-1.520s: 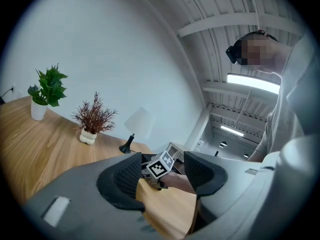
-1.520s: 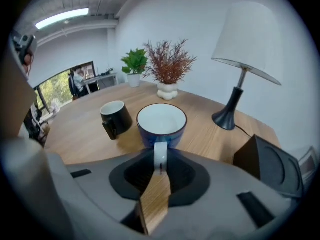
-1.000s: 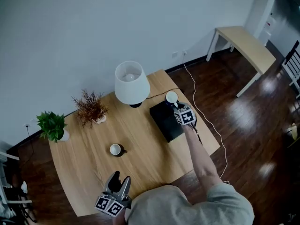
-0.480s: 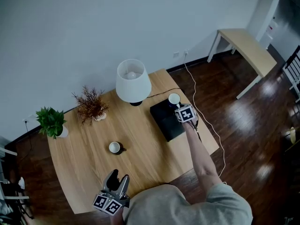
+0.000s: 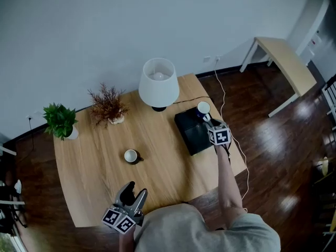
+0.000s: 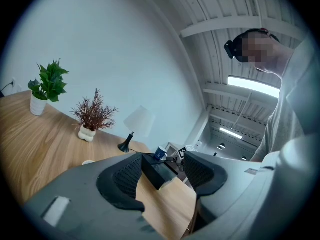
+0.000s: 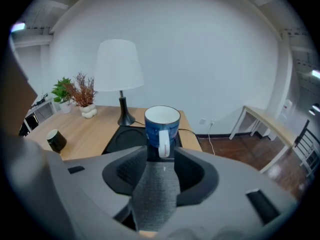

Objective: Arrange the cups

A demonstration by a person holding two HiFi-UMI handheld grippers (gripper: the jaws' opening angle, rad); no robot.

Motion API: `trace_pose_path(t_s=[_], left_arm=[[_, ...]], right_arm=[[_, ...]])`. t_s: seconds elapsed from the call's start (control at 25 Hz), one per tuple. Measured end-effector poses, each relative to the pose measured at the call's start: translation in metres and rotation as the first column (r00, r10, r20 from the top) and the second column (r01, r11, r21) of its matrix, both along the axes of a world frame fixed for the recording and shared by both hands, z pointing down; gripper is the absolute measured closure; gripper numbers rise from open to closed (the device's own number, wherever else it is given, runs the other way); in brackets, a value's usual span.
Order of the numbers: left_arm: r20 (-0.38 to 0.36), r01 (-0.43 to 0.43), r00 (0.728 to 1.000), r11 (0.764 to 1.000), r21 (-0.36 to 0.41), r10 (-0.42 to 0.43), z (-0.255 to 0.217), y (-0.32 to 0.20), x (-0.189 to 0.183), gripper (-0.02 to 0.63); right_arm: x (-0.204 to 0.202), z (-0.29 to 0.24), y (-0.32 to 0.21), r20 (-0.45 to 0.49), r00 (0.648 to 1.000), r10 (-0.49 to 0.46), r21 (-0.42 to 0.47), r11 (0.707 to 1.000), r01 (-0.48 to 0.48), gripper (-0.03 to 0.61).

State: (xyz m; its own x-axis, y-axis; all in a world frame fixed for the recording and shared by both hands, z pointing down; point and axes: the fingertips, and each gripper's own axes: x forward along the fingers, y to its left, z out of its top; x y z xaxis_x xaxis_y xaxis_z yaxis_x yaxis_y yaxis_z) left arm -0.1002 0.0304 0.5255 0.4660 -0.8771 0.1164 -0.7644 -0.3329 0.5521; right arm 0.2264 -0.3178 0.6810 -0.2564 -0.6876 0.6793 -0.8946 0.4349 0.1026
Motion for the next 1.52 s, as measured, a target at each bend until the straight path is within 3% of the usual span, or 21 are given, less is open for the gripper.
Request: trace_pose_path(t_s=[0.08,0.2,0.32,0.44,0.56,0.72,0.84,1.36,1.52], left_arm=[[-0.002,-0.002,1.000,1.000,-0.007,0.002,0.003,-0.002,0.001,0.362],[-0.014,0.015,1.000,1.000,-0.008,-0.015,0.004,-0.005,-0.003,0.362],[-0.016,0.032,0.999,0.999,-0.004,-0.032,0.005,-0.004,-0.009,0.362],[-0.021,0.047,0.999,0.999,-0.004,-0.047,0.004,-0.001,-0.013,0.362],[-0.025,0.060,0.998,0.998,-0.003,-0.060,0.005,0.002,-0.018,0.362],[-0.039,0.091,0.995,0.996,0.002,-0.090,0.004,0.007,-0.027,0.362],[-0.046,0.110,0.993,0.994,0.014,-0.109,0.001,0.009,-0.034,0.362],[-0.053,0.185,0.982,0.983,0.018,-0.184,0.002,0.019,-0.057,0.362],[-0.050,0.189,0.981,0.982,0.016,-0.188,0.002,0.023,-0.059,0.362]], right_arm=[[-0.016,-0.018,0.030,0.049,0.998,-0.046,0.073,0.996,0.042,0.396],[-0.079,-0.018,0.084,0.096,0.964,-0.248,0.134,0.963,0.235,0.414],[-0.149,0.026,0.148,0.127,0.884,-0.451,0.053,0.893,0.448,0.428],[-0.200,0.073,0.208,0.137,0.801,-0.582,-0.065,0.802,0.594,0.430],[-0.237,0.096,0.248,0.144,0.727,-0.671,-0.125,0.717,0.686,0.430],[-0.272,0.108,0.268,0.111,0.658,-0.744,-0.144,0.643,0.752,0.428],[-0.291,0.108,0.264,0.069,0.635,-0.770,-0.135,0.623,0.770,0.399],[-0.356,0.095,0.228,0.019,0.620,-0.784,-0.092,0.616,0.782,0.391],[-0.373,0.100,0.225,-0.022,0.594,-0.804,-0.111,0.593,0.798,0.394]])
